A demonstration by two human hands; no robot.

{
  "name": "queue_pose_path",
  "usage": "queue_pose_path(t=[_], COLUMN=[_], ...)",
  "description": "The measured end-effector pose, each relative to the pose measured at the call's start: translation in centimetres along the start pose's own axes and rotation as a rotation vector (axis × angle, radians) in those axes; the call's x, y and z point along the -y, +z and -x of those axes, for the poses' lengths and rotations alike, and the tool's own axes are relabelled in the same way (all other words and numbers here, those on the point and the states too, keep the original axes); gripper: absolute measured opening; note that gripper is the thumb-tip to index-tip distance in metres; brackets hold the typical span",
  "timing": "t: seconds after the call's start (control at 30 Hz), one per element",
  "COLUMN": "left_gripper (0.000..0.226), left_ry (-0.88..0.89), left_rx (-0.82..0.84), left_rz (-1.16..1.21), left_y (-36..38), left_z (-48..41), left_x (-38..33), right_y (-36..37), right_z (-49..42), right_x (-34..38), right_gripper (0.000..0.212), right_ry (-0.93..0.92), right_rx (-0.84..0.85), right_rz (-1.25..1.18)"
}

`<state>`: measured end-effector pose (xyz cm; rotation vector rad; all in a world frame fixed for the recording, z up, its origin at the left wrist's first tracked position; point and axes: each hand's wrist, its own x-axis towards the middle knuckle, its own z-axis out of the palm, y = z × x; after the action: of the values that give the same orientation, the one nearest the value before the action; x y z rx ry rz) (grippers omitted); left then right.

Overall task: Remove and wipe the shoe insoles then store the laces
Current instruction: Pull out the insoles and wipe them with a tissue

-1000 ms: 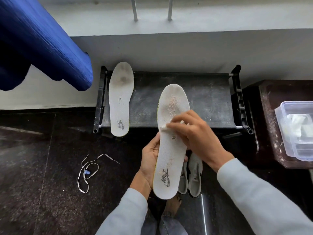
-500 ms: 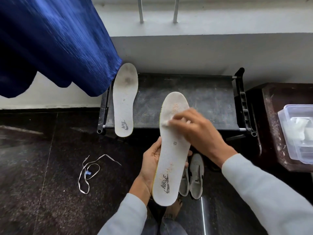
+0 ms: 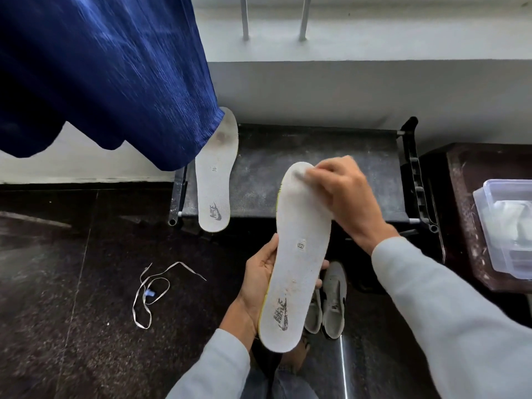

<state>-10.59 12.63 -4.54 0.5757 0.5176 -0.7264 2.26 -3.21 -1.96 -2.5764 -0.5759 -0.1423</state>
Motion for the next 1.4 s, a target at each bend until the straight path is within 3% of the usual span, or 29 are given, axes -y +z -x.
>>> queue_pose_path(t=[0.07,0.13,0.2,0.3,0.37,0.43,0.5,0.57,0.73,0.8,0.87,0.93,1.03,1.13,1.2,1.27,1.4], left_gripper=[0.061,0.059,0.058,0.052,0.055,0.062,0.063,0.061,0.053,0.058,0.062,0.064,0.062,0.05,0.049,0.05,0.057], left_ry=[0.0,0.007,0.007,0.01,0.001,-0.013,-0.018,0.004,0.021,-0.007,-0.024,-0.024,0.014,0.046,0.019,0.031,0.022], left_rx=[-0.004,-0.013,-0.038,-0.035,-0.016,0.005,0.007,-0.014,-0.016,0.006,0.006,-0.01,-0.048,-0.094,-0.089,-0.089,-0.071], left_rz=[0.02,0.041,0.039,0.059,0.041,0.018,0.028,0.053,0.104,0.054,0.006,0.004,0.072,0.143,0.164,0.122,0.034], left_y=[-0.1,-0.4,-0.3,-0.3,-0.6,-0.8,-0.8,-0.8,-0.4,-0.7,-1.0,-1.1,-0.9,-0.8,-0.6,-0.7,-1.0], left_z=[0.1,0.1,0.2,0.1,0.1,0.2,0.4,0.4,0.3,0.2,0.3,0.2,0.0,-0.3,-0.4,-0.6,-0.7], left_x=[-0.2,-0.2,-0.2,0.0,0.2,0.2,0.0,0.0,-0.2,-0.1,-0.1,-0.1,-0.1,-0.3,-0.4,-0.2,0.1], right_y=[-0.7,-1.3,-1.7,-0.7,0.3,0.5,-0.4,-0.8,-0.4,0.3,0.4,-0.3,-1.5,-1.4,-0.5,0.0,0.1], right_z=[-0.7,-0.1,1.3,2.9,2.4,1.2,0.2,0.7,4.5,3.9,2.2,0.9,2.0,6.1,8.2,8.1,4.2], right_x=[-0.1,1.3,3.3,4.0,2.3,0.0,-0.7,0.3,3.5,1.9,-0.1,-0.8,1.8,5.4,5.4,4.1,1.0], right_gripper=[0.021,0.022,0.03,0.038,0.034,0.016,0.018,0.028,0.044,0.035,0.019,0.02,0.02,0.027,0.026,0.023,0.015], right_ry=[0.076,-0.004,-0.195,-0.418,-0.317,-0.07,0.069,0.005,-0.387,-0.22,0.031,0.13,0.023,-0.262,-0.353,-0.3,0.032], right_rx=[-0.154,-0.215,-0.13,0.164,0.121,-0.027,-0.122,-0.179,0.176,0.174,0.009,-0.127,-0.161,0.06,0.19,0.198,-0.079], right_rz=[0.029,0.03,-0.009,0.054,0.087,0.05,0.109,0.072,0.02,-0.007,0.024,0.046,-0.019,-0.129,-0.134,-0.136,-0.054])
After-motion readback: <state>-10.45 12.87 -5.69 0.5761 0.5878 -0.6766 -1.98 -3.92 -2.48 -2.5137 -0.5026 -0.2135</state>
